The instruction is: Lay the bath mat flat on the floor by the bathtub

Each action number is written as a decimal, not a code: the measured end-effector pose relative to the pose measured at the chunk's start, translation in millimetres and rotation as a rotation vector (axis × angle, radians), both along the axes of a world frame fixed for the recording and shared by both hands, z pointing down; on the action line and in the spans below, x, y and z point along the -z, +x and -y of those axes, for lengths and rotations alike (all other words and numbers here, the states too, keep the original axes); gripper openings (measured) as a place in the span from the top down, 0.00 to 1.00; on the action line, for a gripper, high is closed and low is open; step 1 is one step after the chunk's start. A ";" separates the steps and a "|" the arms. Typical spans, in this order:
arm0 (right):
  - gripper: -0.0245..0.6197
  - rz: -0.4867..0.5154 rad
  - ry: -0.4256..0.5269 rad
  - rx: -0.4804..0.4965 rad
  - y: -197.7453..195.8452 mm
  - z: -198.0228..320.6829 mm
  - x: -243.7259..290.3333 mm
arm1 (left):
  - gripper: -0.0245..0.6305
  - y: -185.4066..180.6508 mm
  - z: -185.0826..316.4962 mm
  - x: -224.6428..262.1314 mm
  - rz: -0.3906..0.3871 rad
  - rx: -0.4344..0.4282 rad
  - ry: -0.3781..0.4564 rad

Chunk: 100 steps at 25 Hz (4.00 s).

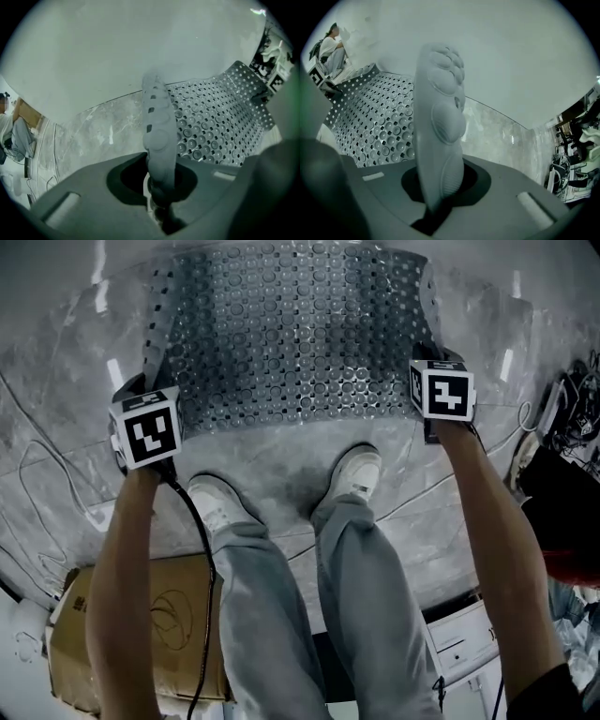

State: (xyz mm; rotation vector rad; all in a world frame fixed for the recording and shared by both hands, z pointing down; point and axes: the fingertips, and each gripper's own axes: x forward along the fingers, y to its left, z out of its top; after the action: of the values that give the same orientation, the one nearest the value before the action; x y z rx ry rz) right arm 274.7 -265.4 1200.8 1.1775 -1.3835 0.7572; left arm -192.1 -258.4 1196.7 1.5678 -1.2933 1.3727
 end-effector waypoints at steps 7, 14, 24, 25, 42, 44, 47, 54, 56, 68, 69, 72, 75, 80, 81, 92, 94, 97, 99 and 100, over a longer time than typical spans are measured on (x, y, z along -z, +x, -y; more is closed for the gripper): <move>0.87 -0.013 -0.001 -0.016 9.1 -5.0 -15.8 | 0.86 -20.6 -5.6 -12.2 0.007 0.012 0.017; 0.77 -0.009 -0.033 -0.059 18.3 -13.2 -8.1 | 0.80 -41.6 -15.4 -0.2 0.004 0.050 -0.015; 0.74 -0.033 -0.072 -0.102 43.0 -45.7 32.4 | 0.87 -59.2 -40.1 43.6 0.143 0.057 -0.089; 0.75 -0.029 -0.077 -0.094 42.7 -48.7 36.6 | 0.89 -57.3 -40.7 48.2 0.150 0.064 -0.093; 0.88 0.096 -0.151 -0.142 -29.1 -82.8 88.6 | 0.96 -1.9 -87.9 86.4 -0.005 0.201 -0.165; 0.90 0.116 -0.147 -0.168 -39.0 -86.5 97.9 | 0.96 -2.7 -93.9 92.1 0.000 0.199 -0.179; 0.93 0.141 -0.146 -0.196 -56.1 -92.7 112.7 | 0.96 1.6 -94.8 102.4 -0.030 0.207 -0.176; 0.95 0.170 -0.132 -0.216 -79.6 -97.1 147.4 | 0.96 12.5 -95.4 137.0 -0.040 0.189 -0.182; 0.95 0.179 -0.137 -0.231 -84.8 -100.5 157.1 | 0.96 7.5 -98.0 147.4 -0.024 0.183 -0.193; 0.95 0.232 -0.138 -0.218 -123.0 -117.4 220.3 | 0.96 9.5 -102.2 213.8 -0.063 0.168 -0.159; 0.95 0.240 -0.129 -0.214 -127.0 -114.9 226.8 | 0.96 12.8 -101.5 219.4 -0.070 0.159 -0.145; 0.95 0.261 -0.102 -0.212 -140.3 -105.7 245.1 | 0.96 19.6 -100.9 236.3 -0.087 0.135 -0.126; 0.95 0.275 -0.076 -0.206 -151.8 -97.8 265.2 | 0.96 29.3 -100.1 253.3 -0.119 0.133 -0.116; 0.95 0.279 -0.025 -0.135 -170.5 -95.1 308.7 | 0.96 44.7 -90.9 294.8 -0.135 0.134 -0.052; 0.95 0.283 -0.019 -0.131 -172.0 -98.4 319.5 | 0.96 51.4 -91.8 306.1 -0.153 0.138 -0.039; 0.95 0.365 0.079 -0.128 -187.5 -87.0 410.6 | 0.96 82.2 -93.1 423.2 -0.256 0.117 0.026; 0.95 0.378 0.103 -0.106 -196.6 -83.4 428.3 | 0.96 78.8 -92.0 441.6 -0.251 0.123 0.040; 0.95 0.388 0.117 -0.072 -201.4 -84.9 457.1 | 0.96 80.8 -96.6 467.8 -0.259 0.144 0.062; 0.95 0.405 0.133 -0.048 -204.5 -83.3 478.5 | 0.96 80.2 -95.0 489.0 -0.242 0.126 0.088; 0.95 0.408 0.143 -0.034 -205.1 -82.7 490.7 | 0.96 80.4 -93.9 501.4 -0.231 0.108 0.104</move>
State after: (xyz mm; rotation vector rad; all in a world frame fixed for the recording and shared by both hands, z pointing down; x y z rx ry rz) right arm 69.6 -182.7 710.0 1.2013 -1.7816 0.9735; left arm -111.6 -164.5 695.3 1.6463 -1.3036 1.0385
